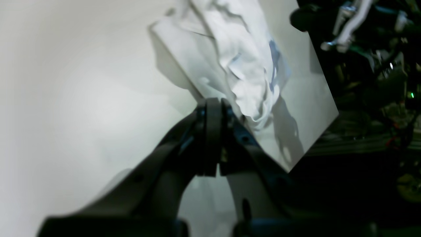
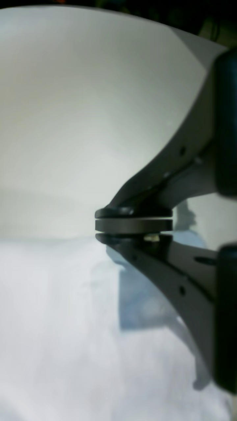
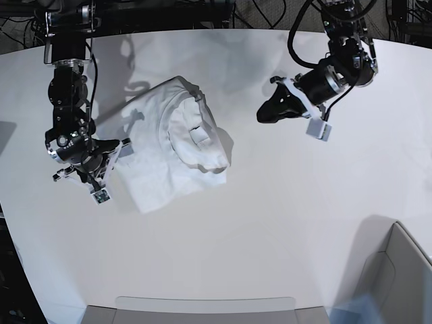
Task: Fold the T-shirt properly
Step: 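Grasp the folded bundle with the left gripper beside the right gripper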
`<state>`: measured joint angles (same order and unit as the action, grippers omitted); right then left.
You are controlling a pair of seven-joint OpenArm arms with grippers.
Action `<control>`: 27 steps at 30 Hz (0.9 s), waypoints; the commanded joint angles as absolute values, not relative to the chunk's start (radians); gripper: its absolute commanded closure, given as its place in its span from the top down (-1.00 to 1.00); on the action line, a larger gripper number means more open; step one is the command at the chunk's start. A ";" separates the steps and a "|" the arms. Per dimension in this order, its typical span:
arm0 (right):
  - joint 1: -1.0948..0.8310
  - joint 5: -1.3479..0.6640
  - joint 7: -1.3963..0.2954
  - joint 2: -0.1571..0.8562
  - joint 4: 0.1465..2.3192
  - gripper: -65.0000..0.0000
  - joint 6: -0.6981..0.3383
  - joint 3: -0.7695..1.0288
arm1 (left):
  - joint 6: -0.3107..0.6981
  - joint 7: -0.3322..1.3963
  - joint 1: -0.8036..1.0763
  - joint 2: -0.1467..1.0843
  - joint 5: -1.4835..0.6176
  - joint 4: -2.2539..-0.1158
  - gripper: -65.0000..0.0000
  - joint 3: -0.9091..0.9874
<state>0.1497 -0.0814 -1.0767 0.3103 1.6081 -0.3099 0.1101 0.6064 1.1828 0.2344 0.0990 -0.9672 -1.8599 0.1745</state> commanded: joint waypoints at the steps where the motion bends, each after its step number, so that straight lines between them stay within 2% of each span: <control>1: 0.171 -0.093 -1.064 0.334 1.598 -1.00 -0.306 0.137 | 0.610 1.155 0.209 0.097 -0.954 -1.879 -1.00 0.110; 8: 0.174 -0.122 -0.974 0.346 1.455 -1.00 -0.306 0.194 | 0.607 1.036 0.133 0.096 -0.492 -1.879 -1.00 -0.360; 13: 0.179 -0.122 -0.963 0.340 1.420 -1.00 -0.306 0.194 | 0.607 0.986 0.128 0.073 -0.285 -1.874 -1.00 -0.549; 17: 0.206 -0.122 -0.961 0.309 1.369 -1.00 -0.306 0.193 | 0.607 0.984 0.120 0.067 -0.185 -1.847 -1.00 -0.628; 21: 0.206 -0.122 -0.963 0.295 1.342 -1.00 -0.306 0.162 | 0.602 0.984 0.045 0.031 -0.163 -1.716 -1.00 -0.650; 27: 0.124 -0.122 -0.978 0.306 1.426 -1.00 -0.306 -0.010 | 0.441 0.967 -0.030 0.008 -0.163 -1.572 -1.00 -0.524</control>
